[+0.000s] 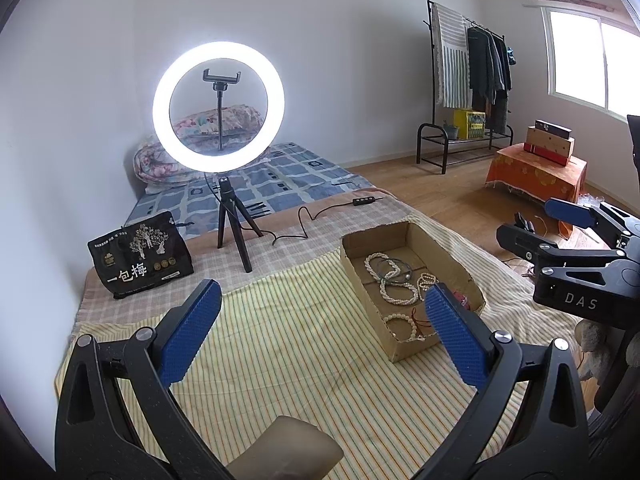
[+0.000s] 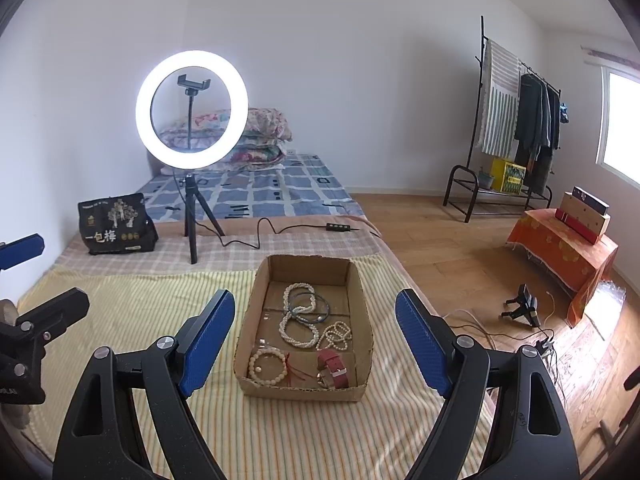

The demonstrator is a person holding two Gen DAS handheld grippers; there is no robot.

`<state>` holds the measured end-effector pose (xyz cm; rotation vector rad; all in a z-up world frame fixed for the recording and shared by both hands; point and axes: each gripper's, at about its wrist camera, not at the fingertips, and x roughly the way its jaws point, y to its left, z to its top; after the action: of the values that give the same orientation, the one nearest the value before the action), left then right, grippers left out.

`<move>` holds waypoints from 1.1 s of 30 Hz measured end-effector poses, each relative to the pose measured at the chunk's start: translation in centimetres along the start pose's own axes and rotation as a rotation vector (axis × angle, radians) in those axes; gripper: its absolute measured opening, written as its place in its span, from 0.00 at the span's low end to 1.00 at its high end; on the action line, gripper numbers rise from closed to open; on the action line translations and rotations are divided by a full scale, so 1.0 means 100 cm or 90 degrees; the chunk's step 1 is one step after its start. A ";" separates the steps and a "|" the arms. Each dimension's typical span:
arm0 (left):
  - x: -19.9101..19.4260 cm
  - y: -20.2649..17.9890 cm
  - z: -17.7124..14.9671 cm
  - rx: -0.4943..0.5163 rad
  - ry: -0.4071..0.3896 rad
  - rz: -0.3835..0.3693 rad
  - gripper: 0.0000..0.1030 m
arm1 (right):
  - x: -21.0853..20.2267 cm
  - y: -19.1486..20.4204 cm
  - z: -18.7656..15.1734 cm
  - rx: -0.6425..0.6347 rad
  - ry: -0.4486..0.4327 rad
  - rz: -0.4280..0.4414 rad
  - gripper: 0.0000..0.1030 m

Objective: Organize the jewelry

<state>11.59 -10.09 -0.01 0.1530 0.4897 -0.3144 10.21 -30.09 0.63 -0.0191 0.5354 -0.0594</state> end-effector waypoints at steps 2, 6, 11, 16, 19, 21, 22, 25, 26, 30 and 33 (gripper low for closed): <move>-0.001 0.000 0.000 -0.001 -0.001 -0.001 1.00 | 0.000 0.000 0.000 0.002 0.001 0.001 0.80; -0.001 -0.002 0.000 -0.003 -0.004 0.000 1.00 | 0.000 0.000 -0.001 -0.002 0.002 0.002 0.80; -0.002 -0.003 0.001 -0.002 -0.003 0.000 1.00 | 0.001 0.001 -0.001 -0.003 0.007 0.003 0.80; -0.002 -0.004 0.000 -0.002 -0.004 0.000 1.00 | 0.000 0.000 -0.001 0.000 0.005 0.001 0.80; -0.002 -0.004 0.001 -0.002 -0.004 0.000 1.00 | 0.001 0.000 -0.001 -0.001 0.006 0.002 0.80; -0.002 -0.005 0.000 -0.002 -0.003 -0.002 1.00 | 0.001 0.001 -0.001 0.001 0.007 0.003 0.80; -0.002 -0.005 0.000 -0.002 -0.002 -0.002 1.00 | 0.001 0.001 -0.001 0.001 0.009 0.005 0.80; -0.003 -0.007 0.002 0.000 -0.001 -0.002 1.00 | 0.002 0.000 -0.002 0.003 0.012 0.008 0.80; -0.003 -0.007 0.002 -0.001 -0.001 -0.003 1.00 | 0.002 0.000 -0.002 0.003 0.013 0.008 0.80; -0.003 -0.006 0.002 -0.002 -0.002 -0.002 1.00 | 0.003 0.000 -0.002 0.004 0.013 0.007 0.80; -0.003 -0.007 0.003 -0.001 -0.001 -0.003 1.00 | 0.003 0.000 -0.002 0.002 0.014 0.007 0.80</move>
<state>11.23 -10.75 0.29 0.1501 0.4891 -0.3188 10.30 -30.06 0.29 -0.0131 0.5574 -0.0502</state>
